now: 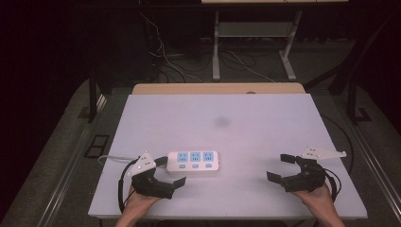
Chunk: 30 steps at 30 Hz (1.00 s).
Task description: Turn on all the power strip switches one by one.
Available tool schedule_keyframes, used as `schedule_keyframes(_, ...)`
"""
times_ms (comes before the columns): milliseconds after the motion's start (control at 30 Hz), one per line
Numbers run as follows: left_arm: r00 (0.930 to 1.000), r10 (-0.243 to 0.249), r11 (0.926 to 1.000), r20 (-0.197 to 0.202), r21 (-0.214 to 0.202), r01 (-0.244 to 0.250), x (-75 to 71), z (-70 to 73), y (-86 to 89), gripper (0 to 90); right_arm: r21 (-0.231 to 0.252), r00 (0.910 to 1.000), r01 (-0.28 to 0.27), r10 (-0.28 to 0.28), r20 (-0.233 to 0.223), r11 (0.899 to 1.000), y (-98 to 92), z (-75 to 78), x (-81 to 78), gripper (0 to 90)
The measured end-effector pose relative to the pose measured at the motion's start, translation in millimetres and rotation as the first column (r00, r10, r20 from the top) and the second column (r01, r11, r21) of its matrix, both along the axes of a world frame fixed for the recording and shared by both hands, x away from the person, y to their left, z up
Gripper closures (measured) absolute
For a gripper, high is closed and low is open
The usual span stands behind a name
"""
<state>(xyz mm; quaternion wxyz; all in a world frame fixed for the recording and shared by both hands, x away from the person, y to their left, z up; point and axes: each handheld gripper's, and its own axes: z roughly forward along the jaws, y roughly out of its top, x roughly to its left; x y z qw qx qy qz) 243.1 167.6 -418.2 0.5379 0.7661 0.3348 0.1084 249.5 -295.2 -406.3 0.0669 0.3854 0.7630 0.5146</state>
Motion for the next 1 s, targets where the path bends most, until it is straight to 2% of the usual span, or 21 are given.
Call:
schedule_keyframes(500, 1.0, 0.0, 0.9999, -0.008, -0.012, 0.0, -0.6, 1.6, 0.2, 0.0, -0.01, 0.9993, -0.035, 0.035, -0.012, 0.999, 4.2, -4.1, 0.0, 1.7)
schedule_keyframes(800, 1.0, 0.007, 0.9999, 0.005, 0.008, -0.007, -3.2, 5.0, -2.2, 0.0, -0.026, 0.9984, -0.049, 0.048, -0.029, 0.998, 7.1, -8.0, 1.3, 1.7)
schedule_keyframes(1000, 1.0, 0.009, 0.9999, -0.003, 0.009, -0.009, -4.0, 7.9, -1.1, 0.0, -0.023, 0.9985, -0.047, 0.046, -0.029, 0.999, 6.1, -7.7, 1.4, 1.7)
